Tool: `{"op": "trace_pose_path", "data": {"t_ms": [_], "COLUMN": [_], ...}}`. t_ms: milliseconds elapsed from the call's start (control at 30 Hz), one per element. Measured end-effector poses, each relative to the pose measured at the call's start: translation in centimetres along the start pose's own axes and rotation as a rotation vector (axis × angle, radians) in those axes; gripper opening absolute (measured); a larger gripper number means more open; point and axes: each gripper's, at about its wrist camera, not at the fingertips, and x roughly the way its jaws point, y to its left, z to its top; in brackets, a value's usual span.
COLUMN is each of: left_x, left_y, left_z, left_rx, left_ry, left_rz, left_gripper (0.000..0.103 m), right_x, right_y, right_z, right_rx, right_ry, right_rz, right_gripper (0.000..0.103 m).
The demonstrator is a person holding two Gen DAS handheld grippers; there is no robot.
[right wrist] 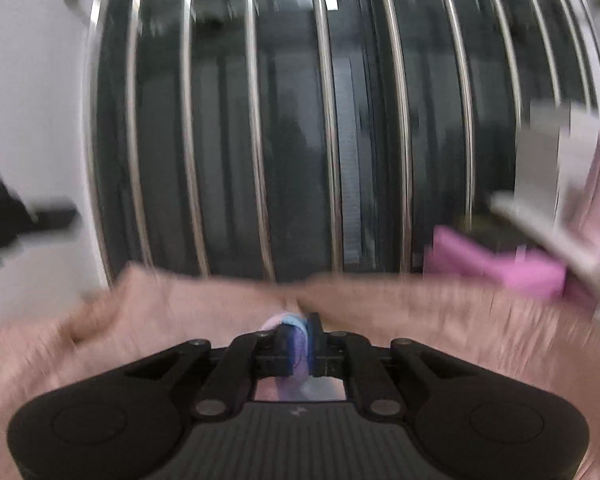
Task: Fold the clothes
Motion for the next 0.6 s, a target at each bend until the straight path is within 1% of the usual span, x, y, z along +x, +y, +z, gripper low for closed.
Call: {"op": "trace_pose_path", "data": {"t_ms": [33,67,133,200,233,267,333,367,400,500,533,600], "left_x": [-0.2,-0.5,-1.1,-1.7,-1.9,-2.0,-2.2,-2.3,-2.5,-2.8,-2.9,-2.9], "left_y": [-0.7,-1.5,-2.8,-4.0,-4.4,-4.8,-5.8,-6.2,-6.5,-6.7,-7.0,-7.8], "left_z": [-0.1,-0.3,-0.7,-1.2,-1.4,-1.8,-2.5,-2.8,-3.1,-3.8,-4.1,-4.9], "left_rx": [0.041,0.088,0.167,0.242,0.263,0.298,0.375,0.404,0.429,0.457,0.481,0.542], "left_ry": [0.006,0.006,-0.014,-0.03,-0.021,-0.008,-0.004,-0.013,-0.02,-0.027,-0.034,-0.049], "left_rz": [-0.023,-0.059,-0.119,-0.178,-0.207,-0.228,-0.237,-0.227,-0.224,-0.277,-0.28,-0.269], "left_gripper": [0.057,0.078,0.08,0.085,0.09,0.091,0.093,0.098,0.1,0.101,0.103,0.103], "right_x": [-0.8,-1.6,-2.9,-4.3,-4.9,-5.4,-6.9,-7.6,-8.3,-9.6,-10.1,-11.2], "right_y": [0.1,0.3,0.5,0.7,0.9,1.0,1.1,1.2,1.2,1.4,1.6,1.8], "right_z": [1.2,2.4,4.7,6.6,7.4,8.1,9.5,10.2,10.8,12.4,13.0,14.2], "right_rx": [-0.009,-0.017,-0.033,-0.053,-0.064,-0.074,-0.089,-0.096,-0.101,-0.119,-0.127,-0.138], "right_ry": [-0.029,-0.054,-0.093,-0.136,-0.156,-0.174,-0.212,-0.228,-0.24,-0.269,-0.285,-0.322], "right_rz": [0.007,0.017,0.035,0.048,0.049,0.047,0.043,0.044,0.047,0.039,0.034,0.028], "right_gripper": [0.005,0.005,0.005,0.005,0.005,0.005,0.005,0.005,0.005,0.005,0.005,0.005]}}
